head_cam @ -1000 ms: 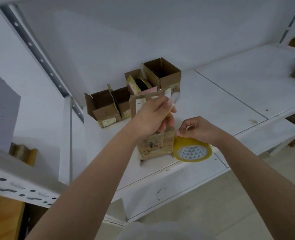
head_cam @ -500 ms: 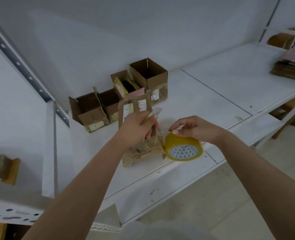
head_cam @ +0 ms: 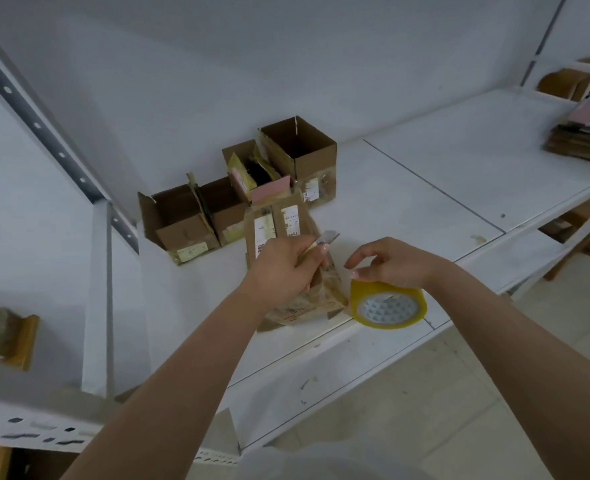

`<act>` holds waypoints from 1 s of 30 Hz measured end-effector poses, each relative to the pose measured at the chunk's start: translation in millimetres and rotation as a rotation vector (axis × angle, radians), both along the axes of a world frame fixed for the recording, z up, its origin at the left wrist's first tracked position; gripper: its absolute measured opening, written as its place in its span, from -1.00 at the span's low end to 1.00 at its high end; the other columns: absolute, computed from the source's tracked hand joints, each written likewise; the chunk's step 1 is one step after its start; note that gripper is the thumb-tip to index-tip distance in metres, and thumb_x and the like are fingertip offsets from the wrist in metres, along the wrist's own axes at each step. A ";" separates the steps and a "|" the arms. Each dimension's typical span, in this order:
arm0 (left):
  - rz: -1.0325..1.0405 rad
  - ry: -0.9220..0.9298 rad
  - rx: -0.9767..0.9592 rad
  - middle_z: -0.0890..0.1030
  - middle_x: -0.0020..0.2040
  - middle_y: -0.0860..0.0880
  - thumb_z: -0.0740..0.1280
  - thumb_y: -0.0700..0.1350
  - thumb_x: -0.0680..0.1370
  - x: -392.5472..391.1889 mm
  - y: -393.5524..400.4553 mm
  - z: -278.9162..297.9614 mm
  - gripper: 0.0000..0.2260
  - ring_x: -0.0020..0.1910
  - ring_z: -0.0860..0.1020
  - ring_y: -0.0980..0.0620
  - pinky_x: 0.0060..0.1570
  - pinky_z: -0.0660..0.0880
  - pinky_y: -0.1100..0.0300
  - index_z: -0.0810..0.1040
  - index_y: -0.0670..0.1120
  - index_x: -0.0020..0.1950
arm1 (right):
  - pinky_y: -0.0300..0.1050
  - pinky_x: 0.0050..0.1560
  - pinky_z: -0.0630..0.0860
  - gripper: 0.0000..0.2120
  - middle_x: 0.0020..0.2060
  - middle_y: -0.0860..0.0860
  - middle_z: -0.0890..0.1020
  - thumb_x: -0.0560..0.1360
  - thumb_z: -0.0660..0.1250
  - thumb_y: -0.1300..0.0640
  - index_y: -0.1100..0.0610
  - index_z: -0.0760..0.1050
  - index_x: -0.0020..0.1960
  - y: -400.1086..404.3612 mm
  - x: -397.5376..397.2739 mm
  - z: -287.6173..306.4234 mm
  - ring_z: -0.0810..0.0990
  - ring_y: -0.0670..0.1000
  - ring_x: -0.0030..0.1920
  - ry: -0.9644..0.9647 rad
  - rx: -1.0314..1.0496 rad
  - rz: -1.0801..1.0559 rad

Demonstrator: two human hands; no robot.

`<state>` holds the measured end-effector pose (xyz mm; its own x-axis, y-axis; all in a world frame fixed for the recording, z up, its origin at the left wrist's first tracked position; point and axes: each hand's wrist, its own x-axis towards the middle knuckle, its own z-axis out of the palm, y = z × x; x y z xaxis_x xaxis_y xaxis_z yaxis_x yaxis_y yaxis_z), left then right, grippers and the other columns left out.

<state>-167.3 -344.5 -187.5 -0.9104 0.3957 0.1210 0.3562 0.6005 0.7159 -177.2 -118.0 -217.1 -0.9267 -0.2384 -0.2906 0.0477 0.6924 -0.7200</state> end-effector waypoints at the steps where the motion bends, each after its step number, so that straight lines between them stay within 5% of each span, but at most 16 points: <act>1: -0.003 0.031 -0.037 0.55 -0.46 0.02 0.19 0.00 0.65 -0.6 4.5 -1.0 -0.71 -0.41 0.55 0.05 -0.24 0.53 0.13 0.59 -0.14 -0.11 | -0.10 0.07 0.52 -0.86 -0.08 -0.10 0.65 0.44 0.42 -0.19 -0.19 0.61 -0.04 2.4 0.5 -5.2 0.62 -0.07 -0.07 0.012 0.087 -0.030; 5: -0.016 0.060 -0.126 0.58 -0.37 -0.05 0.17 0.00 0.66 -8.4 21.6 -3.3 -0.69 -0.31 0.57 0.01 -0.15 0.52 0.03 0.58 -0.16 -0.08 | -0.09 0.12 0.45 -0.87 -0.13 -0.29 0.57 0.44 0.35 -0.26 -0.27 0.61 -0.09 15.1 2.4 -7.0 0.55 -0.13 -0.01 0.047 0.258 -0.084; 9: -0.103 -0.024 -0.120 0.55 -0.48 0.11 0.14 0.05 0.67 -15.1 26.8 -3.2 -0.69 -0.40 0.53 0.22 -0.20 0.47 0.21 0.61 0.02 -0.12 | -0.06 0.17 0.48 -0.88 -0.10 -0.28 0.63 0.47 0.36 -0.19 -0.25 0.65 -0.04 29.5 10.1 -7.7 0.57 -0.13 0.05 0.025 0.149 -0.131; 15: -0.222 -0.166 -0.054 0.56 -0.46 0.07 0.13 0.06 0.67 -27.5 39.7 -1.6 -0.71 -0.46 0.49 0.19 -0.30 0.39 0.21 0.59 0.02 -0.09 | 0.00 0.21 0.48 -0.87 -0.10 -0.20 0.65 0.48 0.38 -0.12 -0.17 0.68 -0.03 36.7 8.8 -5.5 0.58 -0.08 0.04 0.007 0.101 -0.218; 21: -0.284 -0.220 -0.423 0.51 -0.48 0.09 0.18 0.09 0.63 -44.3 57.3 8.8 -0.65 -0.43 0.51 0.10 -0.33 0.47 0.18 0.56 0.02 -0.29 | -0.09 0.06 0.47 -0.88 -0.18 -0.22 0.64 0.46 0.40 -0.14 -0.15 0.68 -0.07 37.1 1.2 -6.0 0.59 -0.10 -0.01 -0.024 0.166 -0.211; 26: -0.318 -0.226 -0.584 0.50 -0.54 0.10 0.20 0.06 0.62 -49.8 73.3 15.5 -0.65 -0.55 0.47 0.16 -0.37 0.42 0.27 0.56 -0.01 -0.30 | -0.03 0.17 0.48 -0.87 -0.16 -0.16 0.67 0.47 0.41 -0.09 -0.12 0.70 -0.03 42.3 4.0 -3.8 0.60 -0.08 -0.02 -0.041 0.080 -0.212; 30: -0.336 -0.158 -0.762 0.56 -0.42 0.03 0.18 0.07 0.62 -48.2 88.3 20.5 -0.66 -0.43 0.54 0.07 -0.33 0.45 0.23 0.55 -0.01 -0.29 | -0.13 -0.04 0.40 -0.90 -0.29 -0.29 0.61 0.48 0.37 -0.15 -0.22 0.65 -0.15 44.3 8.8 -1.8 0.55 -0.14 -0.10 0.007 0.136 -0.249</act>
<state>-215.5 -256.2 -167.0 -0.7136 0.5702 -0.4071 0.5317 0.8191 0.2153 -168.4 -73.7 -218.9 -0.9541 0.0380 -0.2972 0.2237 0.7502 -0.6223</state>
